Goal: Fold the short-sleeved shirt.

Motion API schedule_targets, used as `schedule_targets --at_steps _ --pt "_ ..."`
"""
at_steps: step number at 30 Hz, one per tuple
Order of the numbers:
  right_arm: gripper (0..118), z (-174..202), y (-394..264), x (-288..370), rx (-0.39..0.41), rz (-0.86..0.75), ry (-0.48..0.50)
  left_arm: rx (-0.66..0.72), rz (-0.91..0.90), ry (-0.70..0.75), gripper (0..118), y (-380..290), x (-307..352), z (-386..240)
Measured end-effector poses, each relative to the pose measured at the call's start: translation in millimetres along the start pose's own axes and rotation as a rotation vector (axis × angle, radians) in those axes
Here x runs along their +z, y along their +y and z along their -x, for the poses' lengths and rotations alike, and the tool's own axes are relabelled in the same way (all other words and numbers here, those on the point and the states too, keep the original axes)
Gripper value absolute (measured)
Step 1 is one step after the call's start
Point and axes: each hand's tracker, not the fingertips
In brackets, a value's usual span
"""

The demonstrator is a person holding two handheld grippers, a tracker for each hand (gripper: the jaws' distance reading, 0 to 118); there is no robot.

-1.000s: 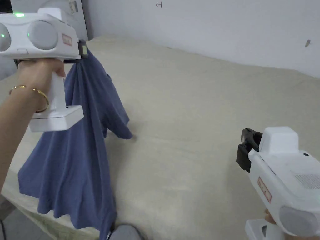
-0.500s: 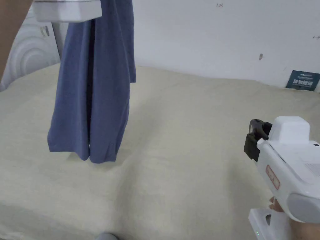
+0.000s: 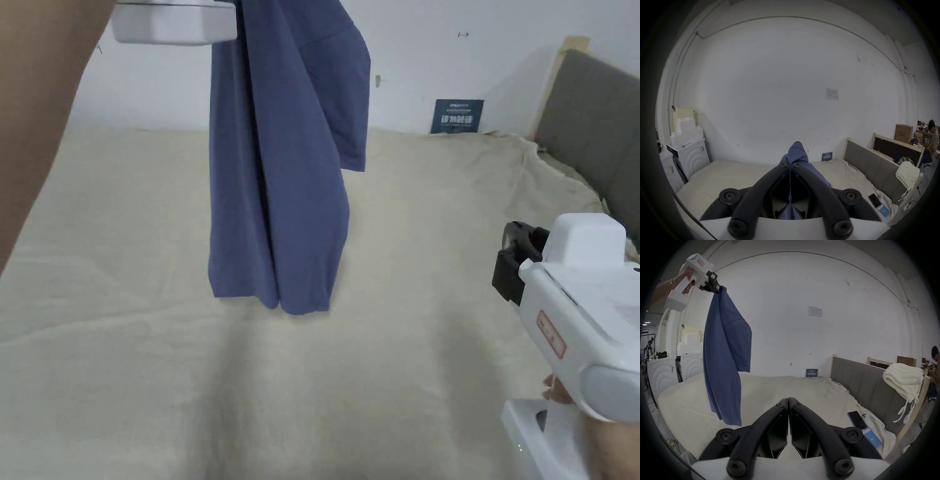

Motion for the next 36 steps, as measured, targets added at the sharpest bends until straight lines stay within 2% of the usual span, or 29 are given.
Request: schedule_targets --at_steps 4,12,17,23,26,27,30,31,36 --pt "0 -15 -10 3 -0.002 0.025 -0.035 0.057 0.117 -0.070 0 -61 -37 -24" --pt "0 -21 -34 -8 -0.032 0.093 -0.057 -0.010 0.422 -0.124 0 -228 -89 -68" --pt "0 -15 -49 -21 -0.035 0.149 -0.041 -0.025 0.634 -0.123 0 -339 -101 -86" --pt "0 -8 -62 -32 -0.041 0.191 -0.020 -0.043 0.812 -0.122 0 -421 -92 -100" --pt "0 -4 -66 -35 -0.039 0.204 -0.013 -0.053 0.838 -0.118 36 -436 -91 -103" --pt "0 -4 -67 -36 -0.038 0.207 -0.007 -0.045 0.838 -0.111 60 -440 -95 -100" --pt "0 0 -67 -39 -0.021 0.216 0.004 0.029 0.770 -0.111 113 -420 -96 -86" --pt "0 0 -66 -40 -0.016 0.216 0.006 0.059 0.738 -0.135 118 -410 -95 -80" --pt "0 7 -57 -47 -0.019 0.195 0.017 0.142 0.469 -0.078 118 -340 -73 -49"
